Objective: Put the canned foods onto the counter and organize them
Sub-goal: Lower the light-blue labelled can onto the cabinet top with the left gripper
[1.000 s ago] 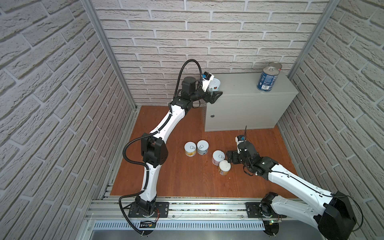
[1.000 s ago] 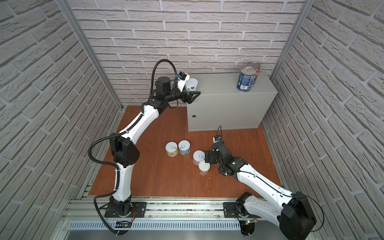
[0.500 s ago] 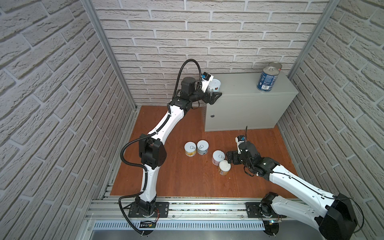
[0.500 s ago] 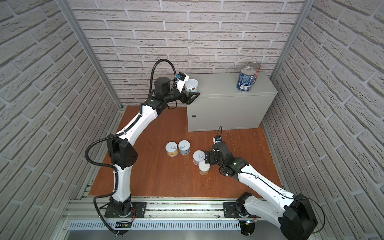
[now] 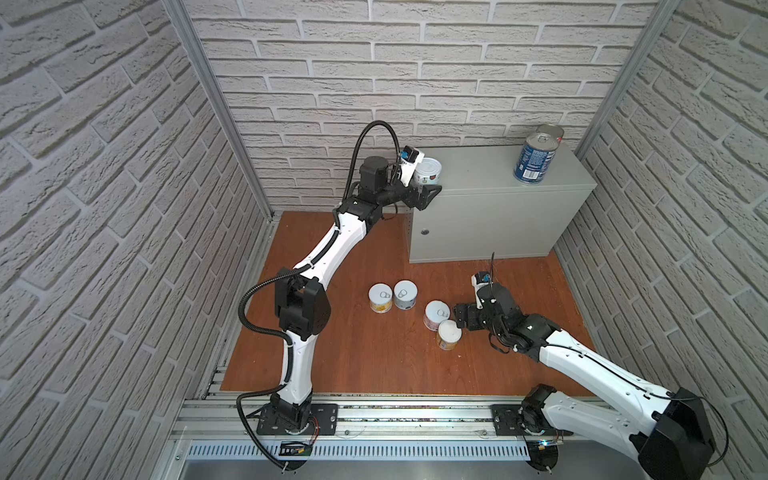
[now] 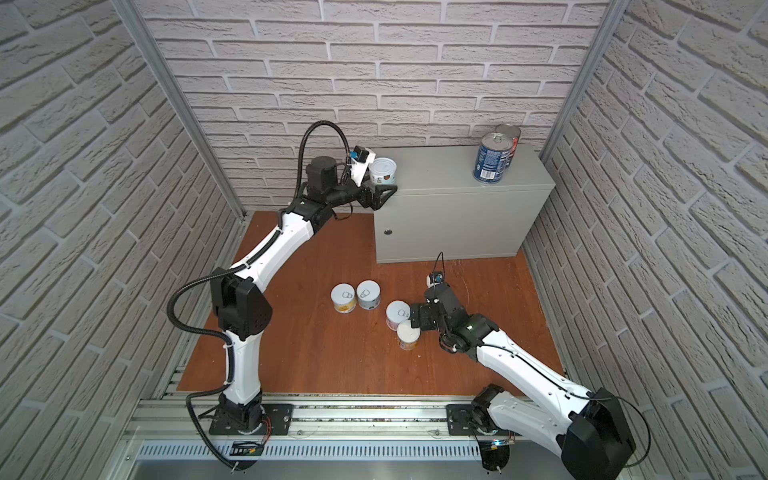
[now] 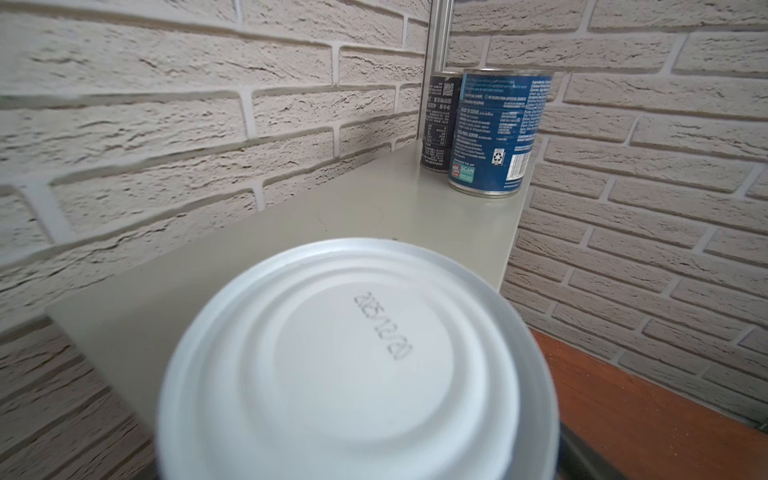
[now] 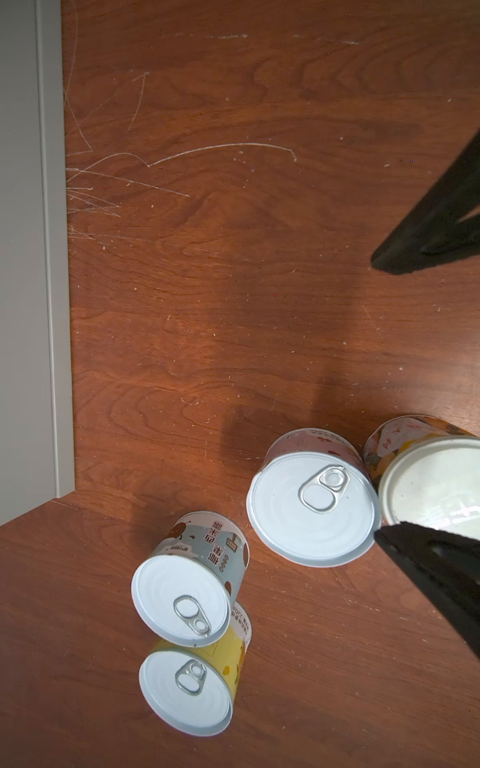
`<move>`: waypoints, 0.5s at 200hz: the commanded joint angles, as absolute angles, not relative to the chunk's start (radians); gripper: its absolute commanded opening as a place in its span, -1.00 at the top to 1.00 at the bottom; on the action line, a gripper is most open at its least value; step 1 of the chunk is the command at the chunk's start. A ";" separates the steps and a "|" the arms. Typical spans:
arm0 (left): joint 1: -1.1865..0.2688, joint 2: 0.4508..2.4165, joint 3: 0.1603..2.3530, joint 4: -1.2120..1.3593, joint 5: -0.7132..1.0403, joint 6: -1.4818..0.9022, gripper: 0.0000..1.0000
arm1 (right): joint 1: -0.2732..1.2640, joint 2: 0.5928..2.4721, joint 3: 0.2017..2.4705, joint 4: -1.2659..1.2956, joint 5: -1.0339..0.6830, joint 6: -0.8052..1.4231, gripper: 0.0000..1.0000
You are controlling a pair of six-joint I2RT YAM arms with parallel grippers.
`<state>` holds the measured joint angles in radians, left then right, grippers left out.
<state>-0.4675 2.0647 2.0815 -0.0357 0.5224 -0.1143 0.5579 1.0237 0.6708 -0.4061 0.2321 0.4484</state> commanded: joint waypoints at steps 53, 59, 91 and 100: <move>-0.442 1.962 1.948 0.039 0.479 -0.099 -0.97 | 0.551 1.028 0.702 -0.400 0.246 0.456 -0.90; -0.442 1.957 1.936 0.046 0.477 -0.100 -0.96 | 0.551 1.029 0.703 -0.400 0.242 0.455 -0.89; -0.439 1.927 1.895 0.064 0.468 -0.100 -0.97 | 0.551 1.040 0.711 -0.399 0.237 0.456 -0.89; -0.438 1.920 1.882 0.070 0.468 -0.097 -0.96 | 0.551 1.041 0.713 -0.399 0.237 0.455 -0.89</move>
<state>-0.4458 1.9812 1.9137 0.0074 0.4797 -0.1074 0.5579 1.0351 0.6792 -0.4088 0.2314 0.4488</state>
